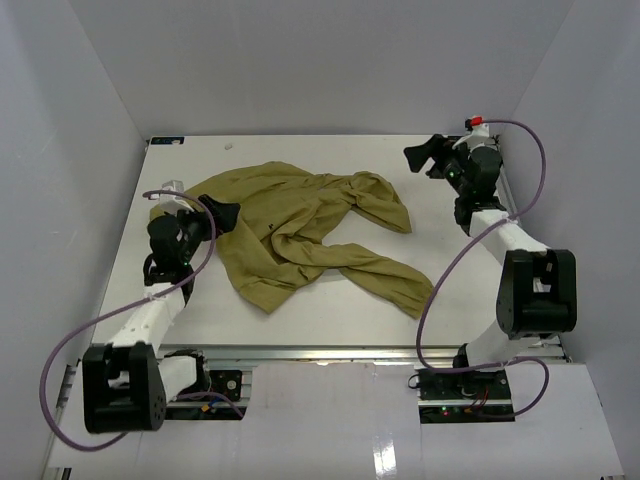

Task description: Zip up the jacket

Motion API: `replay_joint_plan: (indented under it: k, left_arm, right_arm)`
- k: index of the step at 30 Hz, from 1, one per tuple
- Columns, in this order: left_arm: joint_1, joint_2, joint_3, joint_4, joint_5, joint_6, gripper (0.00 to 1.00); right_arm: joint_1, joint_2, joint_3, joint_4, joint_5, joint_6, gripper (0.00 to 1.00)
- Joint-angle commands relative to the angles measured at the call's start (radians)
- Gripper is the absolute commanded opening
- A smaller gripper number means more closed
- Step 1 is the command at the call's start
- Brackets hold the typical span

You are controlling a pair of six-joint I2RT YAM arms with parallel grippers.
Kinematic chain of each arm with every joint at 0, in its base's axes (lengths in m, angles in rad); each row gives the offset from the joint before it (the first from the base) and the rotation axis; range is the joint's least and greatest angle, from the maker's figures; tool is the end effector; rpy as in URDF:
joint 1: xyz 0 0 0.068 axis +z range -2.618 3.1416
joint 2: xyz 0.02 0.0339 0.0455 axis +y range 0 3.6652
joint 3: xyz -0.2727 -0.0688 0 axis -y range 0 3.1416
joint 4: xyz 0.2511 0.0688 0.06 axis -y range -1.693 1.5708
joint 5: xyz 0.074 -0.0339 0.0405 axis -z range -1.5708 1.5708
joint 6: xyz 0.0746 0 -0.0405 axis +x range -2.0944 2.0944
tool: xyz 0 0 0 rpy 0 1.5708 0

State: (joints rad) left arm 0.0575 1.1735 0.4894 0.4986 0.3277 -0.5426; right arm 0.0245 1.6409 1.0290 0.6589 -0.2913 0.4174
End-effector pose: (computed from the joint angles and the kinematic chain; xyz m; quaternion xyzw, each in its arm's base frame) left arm 0.2901 -0.0074 0.2261 -0.1249 0.7561 -0.2732 0.5814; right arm 0.4238 0.0318 0.2972 0.0303 0.6903 0.2546 0.6765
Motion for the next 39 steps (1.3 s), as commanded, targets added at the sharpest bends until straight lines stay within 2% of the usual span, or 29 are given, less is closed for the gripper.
replay_joint_plan:
  k: [1,6,9,12,15,17,22,25,29,39]
  left_arm:
    - [-0.043,-0.234,0.116,-0.263,-0.161,0.080,0.98]
    - [-0.119,-0.387,0.233,-0.512,-0.321,0.119,0.98]
    - [-0.120,-0.449,0.263,-0.615,-0.435,0.127,0.98]
    - [-0.120,-0.474,0.288,-0.635,-0.404,0.147,0.98]
    - [-0.125,-0.426,0.272,-0.570,-0.044,0.110,0.98]
    - [-0.166,-0.379,0.220,-0.505,0.092,0.080,0.98]
    - [-0.325,-0.364,0.103,-0.412,0.087,0.106,0.98]
    - [-0.384,-0.384,0.067,-0.377,0.112,0.105,0.98]
    - [-0.480,-0.411,0.015,-0.351,0.068,0.109,0.98]
    - [-0.490,-0.466,-0.044,-0.267,0.097,0.108,0.98]
  right_arm:
    - [0.107,-0.179,0.041,-0.295,0.043,-0.065,0.90]
    - [0.283,-0.316,0.147,-0.766,0.259,-0.157,0.90]
    - [0.313,-0.401,0.141,-0.872,0.285,-0.137,0.90]
    - [0.371,-0.488,0.121,-0.958,0.359,-0.142,0.90]
    - [0.401,-0.556,0.033,-0.975,0.324,-0.126,0.90]
    - [0.414,-0.598,-0.030,-0.952,0.303,-0.086,0.90]
    - [0.467,-0.710,-0.137,-0.919,0.344,-0.069,0.90]
    - [0.482,-0.771,-0.169,-0.894,0.313,-0.076,0.90]
    - [0.486,-0.835,-0.204,-0.882,0.307,-0.078,0.90]
    - [0.486,-0.908,-0.238,-0.866,0.300,-0.113,0.90]
